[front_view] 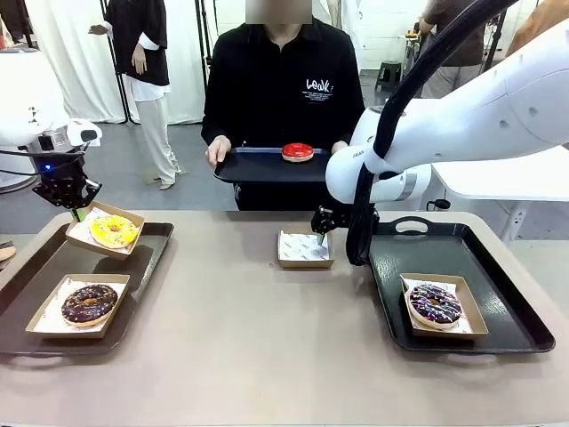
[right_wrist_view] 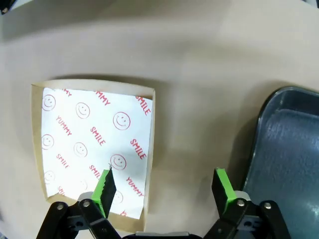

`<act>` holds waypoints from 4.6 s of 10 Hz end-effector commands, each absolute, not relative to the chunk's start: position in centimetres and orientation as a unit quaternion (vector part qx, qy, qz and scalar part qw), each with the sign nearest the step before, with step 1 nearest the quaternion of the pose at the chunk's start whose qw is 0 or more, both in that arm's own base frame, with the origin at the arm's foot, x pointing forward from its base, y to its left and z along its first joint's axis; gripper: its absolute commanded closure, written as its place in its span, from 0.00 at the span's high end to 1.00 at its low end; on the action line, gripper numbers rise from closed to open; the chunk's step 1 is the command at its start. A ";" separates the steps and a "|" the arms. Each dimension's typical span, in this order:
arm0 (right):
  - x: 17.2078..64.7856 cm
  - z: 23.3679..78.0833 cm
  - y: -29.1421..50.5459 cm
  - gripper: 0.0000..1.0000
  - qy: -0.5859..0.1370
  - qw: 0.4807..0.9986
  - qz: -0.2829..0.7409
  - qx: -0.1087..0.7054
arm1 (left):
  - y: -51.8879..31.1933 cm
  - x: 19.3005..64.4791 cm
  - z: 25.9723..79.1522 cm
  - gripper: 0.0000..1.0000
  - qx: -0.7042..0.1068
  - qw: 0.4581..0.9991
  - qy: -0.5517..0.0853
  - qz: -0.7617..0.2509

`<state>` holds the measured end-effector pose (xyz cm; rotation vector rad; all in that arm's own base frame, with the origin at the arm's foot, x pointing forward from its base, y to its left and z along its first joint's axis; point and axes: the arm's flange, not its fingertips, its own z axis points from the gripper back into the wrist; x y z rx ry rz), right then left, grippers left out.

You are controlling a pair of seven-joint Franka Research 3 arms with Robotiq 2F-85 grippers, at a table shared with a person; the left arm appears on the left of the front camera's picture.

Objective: Individually package the donuts and arrange them on the tray.
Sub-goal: Place the picked Paper togo box on the Handle tray while simultaneously picking up another Paper togo box from the table with the other hand.

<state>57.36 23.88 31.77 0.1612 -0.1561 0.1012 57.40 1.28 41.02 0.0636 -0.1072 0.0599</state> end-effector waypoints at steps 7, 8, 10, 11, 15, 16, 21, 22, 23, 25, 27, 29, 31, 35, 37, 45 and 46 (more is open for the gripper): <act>58.1 31.2 26.7 1.00 -0.081 0.995 0.040 0.052 | 1.3 57.4 41.0 0.01 0.031 0.997 -0.054 0.035; 58.0 31.3 26.8 1.00 -0.081 0.995 0.038 0.052 | 1.3 57.4 41.0 0.01 0.031 0.997 -0.054 0.035; 57.9 31.5 27.0 1.00 -0.080 0.995 0.036 0.045 | 1.3 57.4 41.0 0.01 0.031 0.997 -0.054 0.035; 57.9 31.6 27.2 1.00 -0.080 0.995 0.036 0.040 | 1.3 57.4 41.0 0.01 0.031 0.997 -0.054 0.035; 57.9 32.0 27.5 1.00 -0.079 0.996 0.030 0.032 | 1.2 57.5 40.3 0.01 0.031 0.998 -0.052 0.035; 57.8 32.0 27.5 1.00 -0.078 0.996 0.029 0.030 | 1.1 57.5 39.7 0.01 0.028 0.998 -0.047 0.022; 57.7 32.1 27.5 1.00 -0.070 0.997 0.030 0.024 | 0.7 57.7 38.3 0.01 0.018 0.999 -0.035 0.007; 57.8 32.1 27.5 0.41 -0.066 0.997 0.032 0.025 | 0.8 57.7 38.3 0.59 0.013 0.999 -0.035 0.002; 57.7 32.1 27.5 0.41 -0.064 0.997 0.030 0.025 | 0.8 57.6 38.4 0.59 0.011 0.999 -0.034 0.001; 57.7 32.1 27.6 0.39 -0.064 0.997 0.027 0.023 | 0.9 57.6 38.5 0.62 0.008 0.999 -0.032 0.000; 57.6 32.3 27.7 0.00 -0.067 0.997 0.025 0.018 | 1.0 57.6 38.6 1.00 0.007 1.000 -0.030 0.000; 57.6 32.3 27.8 0.00 -0.069 0.997 0.024 0.016 | 1.1 57.5 38.7 1.00 0.007 1.000 -0.029 0.001; 57.6 32.3 27.8 0.00 -0.069 0.997 0.022 0.015 | 1.2 57.4 38.7 1.00 0.005 1.000 -0.029 0.000; 57.3 32.7 27.5 0.00 -0.082 0.997 -0.008 0.004 | 1.6 57.3 39.6 1.00 -0.013 1.000 -0.021 0.012; 56.2 34.6 27.8 0.00 -0.076 0.997 -0.002 0.006 | 3.2 55.6 42.5 1.00 -0.078 0.996 0.015 0.037; 55.4 46.2 30.4 0.00 -0.103 0.994 -0.037 0.022 | 19.6 42.6 46.1 1.00 -0.450 0.889 -0.083 0.030; 55.6 46.7 31.0 0.00 -0.110 0.993 -0.042 0.021 | 20.7 42.2 44.5 1.00 -0.483 0.871 -0.082 0.029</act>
